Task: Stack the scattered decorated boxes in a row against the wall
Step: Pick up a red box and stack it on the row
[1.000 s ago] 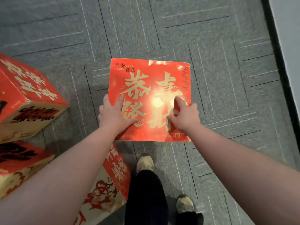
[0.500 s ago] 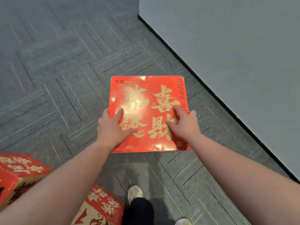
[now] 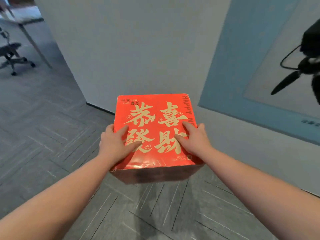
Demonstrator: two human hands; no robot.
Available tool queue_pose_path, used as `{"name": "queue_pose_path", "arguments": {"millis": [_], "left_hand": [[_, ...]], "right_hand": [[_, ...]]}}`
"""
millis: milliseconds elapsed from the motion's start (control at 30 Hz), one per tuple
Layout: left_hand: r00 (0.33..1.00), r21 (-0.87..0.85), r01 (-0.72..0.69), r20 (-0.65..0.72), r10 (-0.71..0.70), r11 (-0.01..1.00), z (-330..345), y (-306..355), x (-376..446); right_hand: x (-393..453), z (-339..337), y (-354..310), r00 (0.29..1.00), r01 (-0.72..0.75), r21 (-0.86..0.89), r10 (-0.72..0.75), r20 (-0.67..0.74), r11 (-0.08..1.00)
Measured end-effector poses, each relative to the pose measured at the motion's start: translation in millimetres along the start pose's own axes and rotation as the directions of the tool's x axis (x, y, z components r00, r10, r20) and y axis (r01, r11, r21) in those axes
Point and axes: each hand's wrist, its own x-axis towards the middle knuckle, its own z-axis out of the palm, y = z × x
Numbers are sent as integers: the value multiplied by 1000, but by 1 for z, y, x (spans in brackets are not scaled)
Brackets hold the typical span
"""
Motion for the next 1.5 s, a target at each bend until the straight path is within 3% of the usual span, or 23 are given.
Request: {"name": "queue_pose_path", "arguments": {"millis": [300, 700, 900, 1133, 1300, 1500], "left_hand": [[958, 5, -286, -13, 286, 958, -5, 208, -36], [785, -21, -605, 151, 600, 796, 58, 404, -82], [620, -98, -750, 236, 748, 654, 99, 493, -75], [374, -197, -872, 320, 870, 447, 144, 610, -76], [191, -253, -920, 379, 906, 300, 188, 684, -117], [31, -293, -942, 406, 913, 163, 245, 784, -194]], "right_hand": [[-72, -179, 111, 967, -133, 32, 137, -214, 991], [-169, -285, 247, 804, -426, 158, 453, -385, 891], [-191, -315, 292, 655, -535, 279, 600, -458, 797], [-213, -355, 336, 408, -665, 391, 748, -523, 636], [-256, -367, 383, 218, -708, 501, 828, -516, 498], [-315, -404, 464, 60, -713, 584, 863, -502, 389]]}}
